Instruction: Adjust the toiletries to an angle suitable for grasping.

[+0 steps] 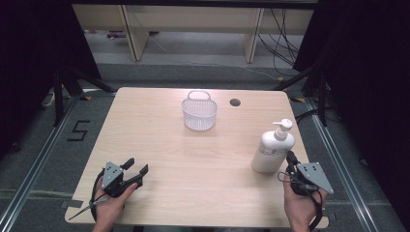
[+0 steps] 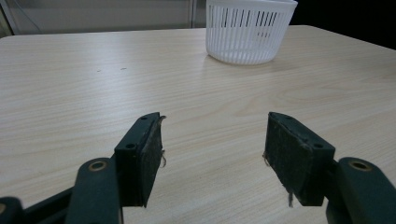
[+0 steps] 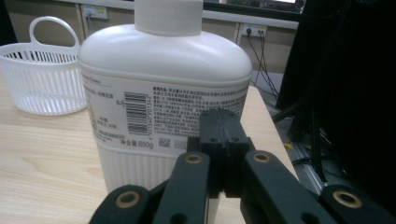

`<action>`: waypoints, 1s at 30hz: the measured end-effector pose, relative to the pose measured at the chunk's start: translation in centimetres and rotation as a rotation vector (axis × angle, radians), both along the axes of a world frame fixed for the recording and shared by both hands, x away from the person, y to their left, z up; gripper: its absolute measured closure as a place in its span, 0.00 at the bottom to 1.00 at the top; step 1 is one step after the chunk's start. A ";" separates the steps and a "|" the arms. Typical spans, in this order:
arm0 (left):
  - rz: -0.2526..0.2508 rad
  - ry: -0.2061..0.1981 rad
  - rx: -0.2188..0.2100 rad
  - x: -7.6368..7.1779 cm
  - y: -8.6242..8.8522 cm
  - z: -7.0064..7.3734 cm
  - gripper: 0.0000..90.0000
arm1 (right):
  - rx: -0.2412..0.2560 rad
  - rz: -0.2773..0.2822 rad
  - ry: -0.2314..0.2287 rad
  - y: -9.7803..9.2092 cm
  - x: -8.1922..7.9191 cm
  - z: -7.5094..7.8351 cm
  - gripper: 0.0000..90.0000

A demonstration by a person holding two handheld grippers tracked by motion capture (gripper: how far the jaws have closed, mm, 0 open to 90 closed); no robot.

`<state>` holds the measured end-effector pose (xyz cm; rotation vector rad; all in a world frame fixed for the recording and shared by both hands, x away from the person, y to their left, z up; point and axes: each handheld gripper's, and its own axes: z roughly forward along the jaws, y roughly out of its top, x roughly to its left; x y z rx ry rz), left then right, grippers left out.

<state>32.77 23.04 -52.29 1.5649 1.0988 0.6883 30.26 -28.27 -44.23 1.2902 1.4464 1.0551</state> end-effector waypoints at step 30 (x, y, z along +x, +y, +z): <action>0.007 0.011 0.000 0.0 0.0 0.0 0.40 | 0.040 0.076 -0.102 0.2 -1.3 2.4 0.47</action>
